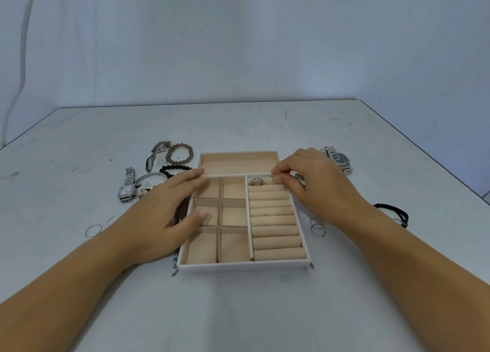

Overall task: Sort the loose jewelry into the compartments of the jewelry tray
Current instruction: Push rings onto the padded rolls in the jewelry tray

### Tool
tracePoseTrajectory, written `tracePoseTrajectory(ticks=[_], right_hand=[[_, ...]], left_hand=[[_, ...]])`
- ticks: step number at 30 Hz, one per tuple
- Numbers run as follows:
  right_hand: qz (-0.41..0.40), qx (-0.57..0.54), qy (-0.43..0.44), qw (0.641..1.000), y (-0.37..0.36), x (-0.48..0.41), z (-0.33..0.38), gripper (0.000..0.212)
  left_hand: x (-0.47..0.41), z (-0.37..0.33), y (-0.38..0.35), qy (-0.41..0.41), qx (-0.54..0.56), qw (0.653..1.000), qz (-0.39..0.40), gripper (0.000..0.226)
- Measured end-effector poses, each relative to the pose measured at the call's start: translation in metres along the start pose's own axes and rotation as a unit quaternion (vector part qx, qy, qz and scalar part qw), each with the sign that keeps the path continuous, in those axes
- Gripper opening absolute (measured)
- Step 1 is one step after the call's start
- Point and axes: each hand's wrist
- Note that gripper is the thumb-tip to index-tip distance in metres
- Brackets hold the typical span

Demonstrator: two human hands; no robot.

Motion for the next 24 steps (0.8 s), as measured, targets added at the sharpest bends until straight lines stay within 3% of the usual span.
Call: tracePoseTrajectory(ticks=[12,24], right_hand=[[0.004,0.006,0.004,1.000,-0.002,-0.003,-0.003,0.007],[0.064,0.034,-0.029,0.997,0.001,-0.012,0.001,0.011]], left_hand=[[-0.001,0.004,0.000,-0.016,-0.017,1.000,-0.005,0.070],[0.000,0.002,0.001,-0.012,-0.009,1.000,0.000,0.072]])
Point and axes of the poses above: each hand's wrist, its own x-axis away from the middle knuckle, its own y-axis out of the back of the hand, z = x × y, and after that the axes turned 10 degrees about y, right-handed
